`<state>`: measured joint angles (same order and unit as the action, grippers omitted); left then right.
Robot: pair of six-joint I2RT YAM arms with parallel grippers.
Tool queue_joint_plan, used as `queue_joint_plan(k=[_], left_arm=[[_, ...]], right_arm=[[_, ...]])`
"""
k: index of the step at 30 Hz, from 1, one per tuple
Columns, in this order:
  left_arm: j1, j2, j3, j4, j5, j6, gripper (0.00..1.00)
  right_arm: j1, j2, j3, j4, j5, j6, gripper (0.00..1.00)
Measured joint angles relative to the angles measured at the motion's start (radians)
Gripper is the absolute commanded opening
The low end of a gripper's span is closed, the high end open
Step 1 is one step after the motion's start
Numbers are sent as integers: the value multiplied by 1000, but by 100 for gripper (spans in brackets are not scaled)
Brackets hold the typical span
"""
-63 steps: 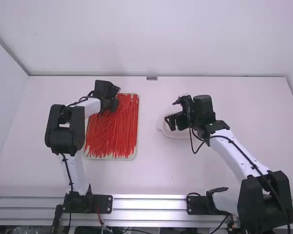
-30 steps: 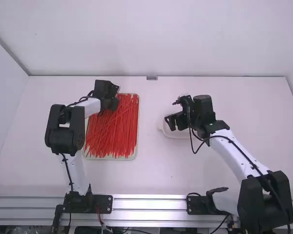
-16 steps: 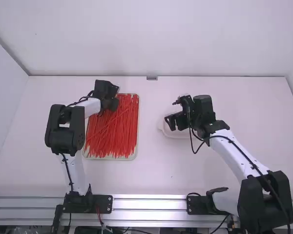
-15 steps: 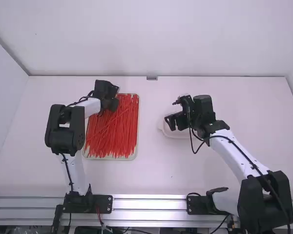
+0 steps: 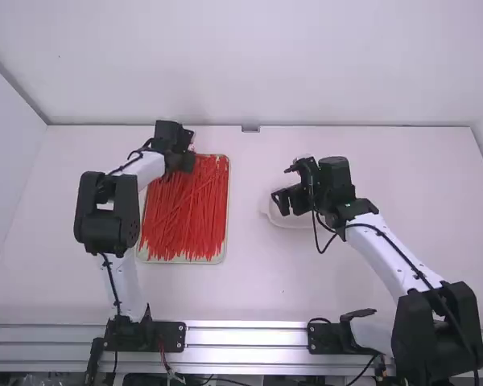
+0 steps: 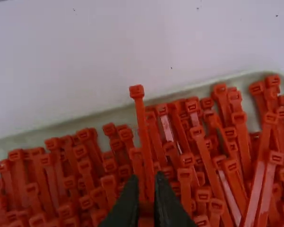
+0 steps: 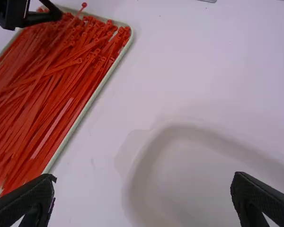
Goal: Fasten the cable tie
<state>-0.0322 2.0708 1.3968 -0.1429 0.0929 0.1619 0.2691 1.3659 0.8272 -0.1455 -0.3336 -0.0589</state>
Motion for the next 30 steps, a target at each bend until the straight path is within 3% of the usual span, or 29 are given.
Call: queue_joint_plan(k=[30], left_arm=[[-1,0,375,-86,12,-138,2]], right_arm=[[0,0,0,1,0,-5,100]])
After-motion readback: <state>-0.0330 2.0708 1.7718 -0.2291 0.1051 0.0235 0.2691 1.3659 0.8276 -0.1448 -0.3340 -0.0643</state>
